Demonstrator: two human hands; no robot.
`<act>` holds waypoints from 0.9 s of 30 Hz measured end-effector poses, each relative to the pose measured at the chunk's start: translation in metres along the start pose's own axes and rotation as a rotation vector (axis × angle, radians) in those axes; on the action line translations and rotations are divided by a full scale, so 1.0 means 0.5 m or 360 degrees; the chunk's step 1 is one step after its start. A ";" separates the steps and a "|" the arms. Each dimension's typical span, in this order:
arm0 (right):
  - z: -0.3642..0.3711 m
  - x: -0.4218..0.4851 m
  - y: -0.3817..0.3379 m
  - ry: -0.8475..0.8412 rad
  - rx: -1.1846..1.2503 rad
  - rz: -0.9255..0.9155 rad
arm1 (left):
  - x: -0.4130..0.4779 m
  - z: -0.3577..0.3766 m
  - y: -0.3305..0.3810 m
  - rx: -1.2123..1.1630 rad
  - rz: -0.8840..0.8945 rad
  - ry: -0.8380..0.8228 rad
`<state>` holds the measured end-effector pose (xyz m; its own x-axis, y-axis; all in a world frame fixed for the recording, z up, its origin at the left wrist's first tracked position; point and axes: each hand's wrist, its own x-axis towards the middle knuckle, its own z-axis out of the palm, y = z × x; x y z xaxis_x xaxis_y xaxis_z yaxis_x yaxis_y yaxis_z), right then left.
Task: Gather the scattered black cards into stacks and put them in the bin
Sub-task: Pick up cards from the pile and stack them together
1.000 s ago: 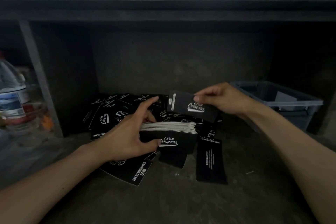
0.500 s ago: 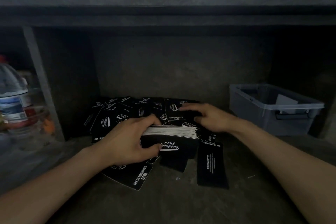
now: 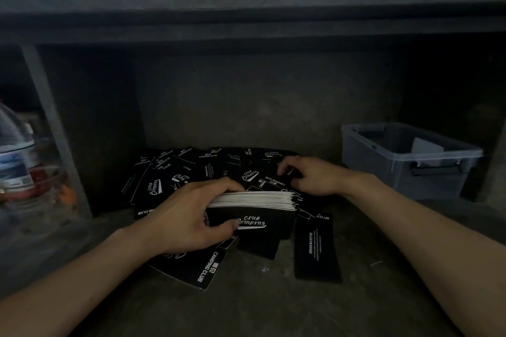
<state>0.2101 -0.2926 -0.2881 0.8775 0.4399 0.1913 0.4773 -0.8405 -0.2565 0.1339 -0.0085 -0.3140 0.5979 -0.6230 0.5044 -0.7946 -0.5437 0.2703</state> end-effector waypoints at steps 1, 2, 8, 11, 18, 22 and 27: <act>0.002 0.002 0.003 0.0000 0.0003 0.0022 | 0.000 0.000 0.000 0.0008 0.0006 0.0001; 0.004 0.007 0.007 0.0002 -0.0025 0.0040 | 0.001 0.001 -0.001 0.0012 0.0009 0.0004; 0.018 0.036 0.036 -0.0056 -0.0317 0.0191 | 0.002 0.004 -0.005 0.0015 -0.0006 0.0008; 0.021 0.040 0.044 0.0124 -0.0316 0.0181 | 0.002 0.005 -0.006 0.0013 0.0009 0.0018; 0.028 0.034 0.063 0.0137 0.0190 0.0215 | 0.002 0.005 -0.007 -0.0025 0.0010 0.0023; 0.016 0.029 0.075 0.0182 0.0200 0.0241 | 0.003 0.006 -0.006 -0.0054 0.0022 0.0027; -0.016 0.021 0.048 0.0957 0.0382 0.0222 | 0.002 0.007 -0.011 0.0015 0.0042 0.0058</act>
<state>0.2304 -0.3108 -0.2848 0.7854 0.0200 0.6187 0.4193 -0.7524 -0.5080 0.1395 -0.0081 -0.3177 0.5724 -0.6165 0.5406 -0.8089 -0.5326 0.2490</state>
